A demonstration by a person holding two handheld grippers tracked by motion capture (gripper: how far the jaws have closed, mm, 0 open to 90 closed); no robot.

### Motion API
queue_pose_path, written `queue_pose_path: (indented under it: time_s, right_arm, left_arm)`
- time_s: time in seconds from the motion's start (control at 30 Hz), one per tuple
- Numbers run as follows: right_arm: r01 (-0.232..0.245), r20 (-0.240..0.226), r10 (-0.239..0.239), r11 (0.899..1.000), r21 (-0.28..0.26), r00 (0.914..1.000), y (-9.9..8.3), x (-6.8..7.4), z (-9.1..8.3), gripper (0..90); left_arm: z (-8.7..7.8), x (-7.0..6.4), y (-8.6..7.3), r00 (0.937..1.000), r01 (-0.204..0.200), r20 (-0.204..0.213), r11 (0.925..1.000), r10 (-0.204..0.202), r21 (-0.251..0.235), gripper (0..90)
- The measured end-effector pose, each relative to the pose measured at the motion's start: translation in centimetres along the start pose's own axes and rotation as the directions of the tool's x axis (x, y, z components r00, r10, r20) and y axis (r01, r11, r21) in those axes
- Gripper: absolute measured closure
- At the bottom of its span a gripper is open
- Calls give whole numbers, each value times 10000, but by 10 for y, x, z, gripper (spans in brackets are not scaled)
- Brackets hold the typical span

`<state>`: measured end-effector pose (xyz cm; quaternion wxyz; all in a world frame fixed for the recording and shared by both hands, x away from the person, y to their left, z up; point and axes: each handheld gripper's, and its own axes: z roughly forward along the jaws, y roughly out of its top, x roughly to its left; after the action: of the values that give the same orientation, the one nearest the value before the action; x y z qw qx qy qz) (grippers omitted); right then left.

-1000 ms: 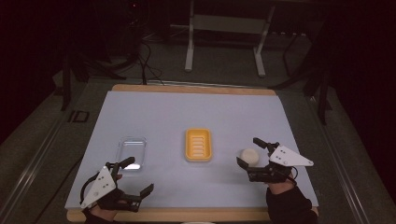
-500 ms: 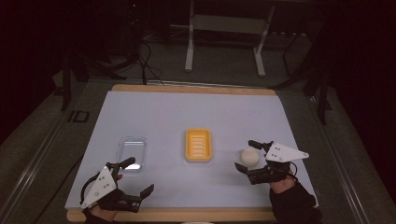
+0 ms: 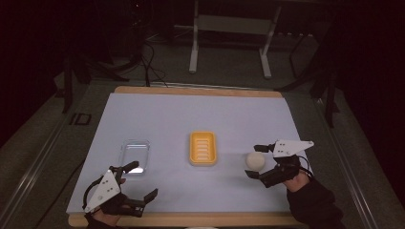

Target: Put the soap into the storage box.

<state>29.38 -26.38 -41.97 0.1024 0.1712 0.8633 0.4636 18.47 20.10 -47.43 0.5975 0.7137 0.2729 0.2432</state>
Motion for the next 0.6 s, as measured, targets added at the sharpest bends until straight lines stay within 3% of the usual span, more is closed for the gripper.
queue_pose_path:
  time_s: [0.3,0.43,0.6]
  right_arm:
    - [218,-385,-170,9914,1288,9991,2,-4,-5,99]
    - [361,-812,-206,9803,1941,9965,2,-7,-6,99]
    - [433,-984,-175,9630,2661,9950,1,-9,-5,100]
  left_arm:
    - [2,0,-1,10000,-9,35,10000,9,99,1]
    - [2,0,-1,10000,-19,78,9999,18,141,1]
    - [2,0,-1,9999,-9,111,9998,7,178,1]
